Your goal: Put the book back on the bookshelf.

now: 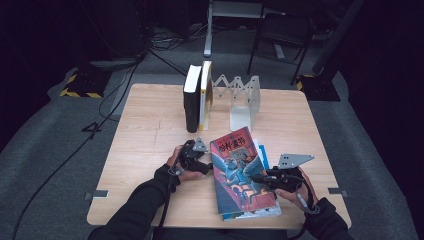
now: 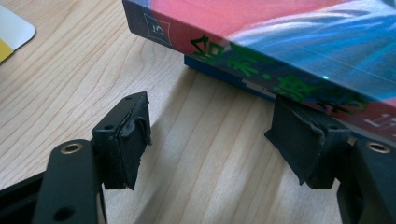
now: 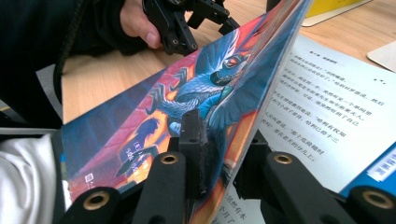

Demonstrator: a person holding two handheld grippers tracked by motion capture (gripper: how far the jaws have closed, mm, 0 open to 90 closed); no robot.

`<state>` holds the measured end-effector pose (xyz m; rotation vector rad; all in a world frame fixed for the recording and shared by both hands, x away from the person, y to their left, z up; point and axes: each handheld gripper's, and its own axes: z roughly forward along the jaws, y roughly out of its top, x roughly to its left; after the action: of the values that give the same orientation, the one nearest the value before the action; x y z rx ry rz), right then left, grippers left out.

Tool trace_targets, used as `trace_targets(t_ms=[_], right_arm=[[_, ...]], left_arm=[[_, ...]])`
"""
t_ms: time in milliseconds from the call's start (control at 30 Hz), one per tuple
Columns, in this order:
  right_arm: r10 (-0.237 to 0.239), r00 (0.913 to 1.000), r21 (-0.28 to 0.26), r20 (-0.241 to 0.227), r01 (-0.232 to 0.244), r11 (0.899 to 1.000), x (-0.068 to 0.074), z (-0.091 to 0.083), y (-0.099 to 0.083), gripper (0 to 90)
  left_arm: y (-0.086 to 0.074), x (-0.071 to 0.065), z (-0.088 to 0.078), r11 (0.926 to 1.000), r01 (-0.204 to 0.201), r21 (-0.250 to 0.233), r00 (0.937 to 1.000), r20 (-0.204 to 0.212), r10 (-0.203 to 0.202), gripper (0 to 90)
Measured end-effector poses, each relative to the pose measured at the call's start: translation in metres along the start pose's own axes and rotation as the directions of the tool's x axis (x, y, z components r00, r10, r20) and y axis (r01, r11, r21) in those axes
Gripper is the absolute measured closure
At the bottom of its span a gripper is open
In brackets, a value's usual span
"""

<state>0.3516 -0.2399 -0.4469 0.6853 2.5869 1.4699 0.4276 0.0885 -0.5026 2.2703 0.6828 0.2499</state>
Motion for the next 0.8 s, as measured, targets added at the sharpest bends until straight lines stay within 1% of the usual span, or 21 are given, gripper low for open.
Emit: trace_targets(t_ms=[100,133,167,233,300,333,367,400,433,467,500,533,567,633,700,767,800], right_arm=[[-0.001,1.0,-0.004,-0.007,0.001,1.0,0.0,0.001,-0.001,75.8],[-0.002,1.0,-0.004,-0.008,0.002,1.0,0.0,0.002,-0.001,75.7],[-0.001,1.0,-0.007,-0.009,0.001,1.0,0.0,0.002,-0.002,75.7],[-0.017,0.9998,-0.017,-0.006,0.017,1.0,0.001,0.001,-0.003,75.7],[-0.034,0.9994,-0.029,0.0,0.034,0.999,0.004,0.0,-0.003,75.6],[-0.046,0.9989,-0.036,0.008,0.046,0.998,0.006,-0.001,-0.003,75.6],[-0.046,0.9989,-0.036,0.008,0.046,0.998,0.006,-0.001,-0.003,75.6],[-0.063,0.9979,-0.049,0.015,0.064,0.997,0.007,-0.002,-0.003,75.5],[-0.063,0.9979,-0.049,0.015,0.064,0.997,0.007,-0.002,-0.003,75.5],[-0.07,0.9974,-0.056,0.014,0.071,0.996,0.008,-0.004,-0.003,75.4],[-0.083,0.9964,-0.067,0.017,0.084,0.994,0.008,-0.005,-0.003,75.3],[-0.088,0.996,-0.086,0.016,0.089,0.992,0.009,-0.007,-0.003,75.1],[-0.1,0.9948,-0.097,0.021,0.101,0.99,0.01,-0.008,-0.002,74.8],[-0.128,0.9909,-0.099,0.042,0.131,0.986,0.014,-0.009,0.0,73.6],[-0.13,0.9908,-0.108,0.037,0.133,0.985,0.016,-0.011,0.004,70.2],[-0.131,0.9912,-0.117,0.021,0.132,0.984,0.016,-0.012,0.006,65.0],[-0.135,0.9908,-0.114,0.014,0.136,0.984,0.015,-0.012,0.007,63.3]], left_arm=[[-0.001,0.001,-0.001,1.0,-0.002,-0.002,1.0,0.0,0.002,31.5],[-0.001,0.001,-0.002,0.9999,-0.001,-0.013,1.0,-0.003,0.001,34.9],[-0.001,0.001,-0.002,0.9999,-0.001,-0.013,1.0,-0.003,0.001,37.5],[-0.002,0.002,-0.004,0.9992,0.009,-0.04,0.9999,0.013,-0.009,43.2],[-0.002,0.003,-0.005,0.998,0.033,-0.053,0.9988,0.037,-0.031,47.3],[-0.002,0.003,-0.005,0.998,0.033,-0.053,0.9988,0.037,-0.031,50.7],[-0.001,0.002,-0.006,0.9974,0.033,-0.063,0.9983,0.049,-0.03,50.7],[-0.001,0.002,-0.007,0.9971,0.028,-0.07,0.9979,0.06,-0.024,55.4],[0.0,0.002,-0.009,0.9963,0.035,-0.078,0.9977,0.061,-0.03,55.4],[0.001,0.002,-0.012,0.9953,0.037,-0.09,0.997,0.071,-0.03,55.6],[0.003,0.003,-0.016,0.9926,0.049,-0.111,0.9952,0.09,-0.039,57.2],[0.004,0.005,-0.02,0.9898,0.046,-0.135,0.9942,0.102,-0.032,59.1],[0.005,0.005,-0.023,0.9886,0.037,-0.146,0.9943,0.104,-0.021,61.6],[0.009,0.004,-0.03,0.9872,0.023,-0.158,0.9929,0.119,-0.004,69.7],[0.014,0.003,-0.037,0.984,-0.007,-0.178,0.9919,0.123,0.03,76.2],[0.019,0.004,-0.041,0.98,-0.014,-0.199,0.9899,0.135,0.042,78.2],[0.023,0.005,-0.042,0.9774,-0.018,-0.211,0.9871,0.152,0.051,78.4]])
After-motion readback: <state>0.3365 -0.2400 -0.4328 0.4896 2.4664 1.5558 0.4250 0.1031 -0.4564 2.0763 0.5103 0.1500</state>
